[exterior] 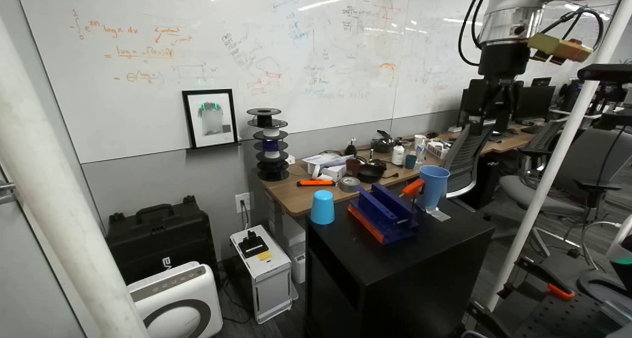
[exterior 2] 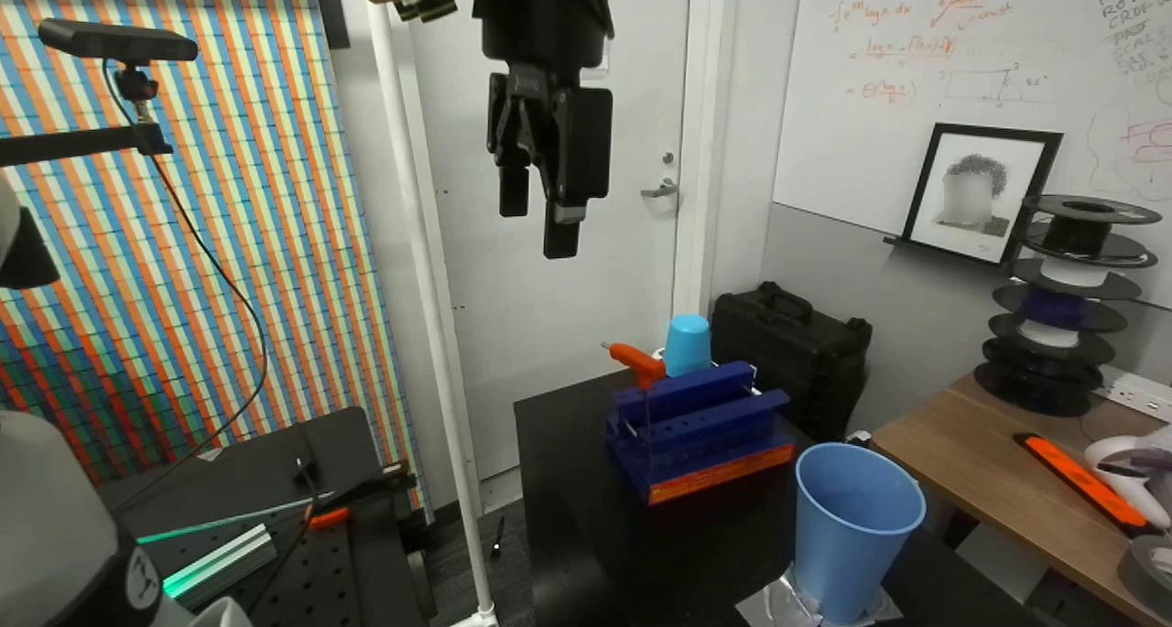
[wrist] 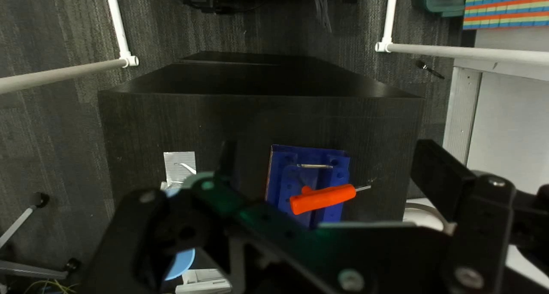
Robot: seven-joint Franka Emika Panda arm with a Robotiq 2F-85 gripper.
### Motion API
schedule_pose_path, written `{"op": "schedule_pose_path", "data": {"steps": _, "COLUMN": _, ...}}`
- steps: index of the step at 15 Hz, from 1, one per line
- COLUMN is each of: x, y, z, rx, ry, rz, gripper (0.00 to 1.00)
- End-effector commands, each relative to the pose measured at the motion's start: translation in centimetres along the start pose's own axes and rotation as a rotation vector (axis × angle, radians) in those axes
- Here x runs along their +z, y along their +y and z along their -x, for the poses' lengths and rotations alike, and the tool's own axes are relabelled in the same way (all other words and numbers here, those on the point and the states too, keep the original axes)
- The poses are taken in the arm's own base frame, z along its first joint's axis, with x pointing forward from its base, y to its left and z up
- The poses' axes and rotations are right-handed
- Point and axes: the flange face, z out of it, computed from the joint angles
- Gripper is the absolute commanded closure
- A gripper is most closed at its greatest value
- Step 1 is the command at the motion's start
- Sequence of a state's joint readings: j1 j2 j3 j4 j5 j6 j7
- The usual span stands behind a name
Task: Put the wrench in the large blue cup.
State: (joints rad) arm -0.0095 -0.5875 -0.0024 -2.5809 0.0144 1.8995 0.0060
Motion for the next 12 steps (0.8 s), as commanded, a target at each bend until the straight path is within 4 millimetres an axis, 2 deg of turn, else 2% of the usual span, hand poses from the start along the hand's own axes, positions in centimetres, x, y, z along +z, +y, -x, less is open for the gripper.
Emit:
{"op": "schedule_pose_path", "data": {"steps": 1, "x": 0.0, "y": 0.0, "z": 0.0, "rx": 0.000, "ry": -0.001, "rz": 0.000, "gripper": 0.00}}
{"op": "schedule_pose_path", "data": {"steps": 6, "x": 0.0, "y": 0.0, "z": 0.0, "rx": 0.000, "ry": -0.001, "rz": 0.000, "gripper": 0.00}}
{"op": "schedule_pose_path", "data": {"steps": 8, "x": 0.9, "y": 0.0, "z": 0.1, "rx": -0.039, "ry": 0.006, "rz": 0.061, "gripper": 0.00}}
{"op": "schedule_pose_path", "data": {"steps": 9, "x": 1.3, "y": 0.1, "z": -0.3, "rx": -0.110, "ry": -0.034, "rz": 0.086, "gripper": 0.00}}
{"op": "schedule_pose_path", "data": {"steps": 12, "x": 2.1, "y": 1.1, "z": -3.3, "rx": -0.258, "ry": -0.080, "rz": 0.161, "gripper": 0.00}}
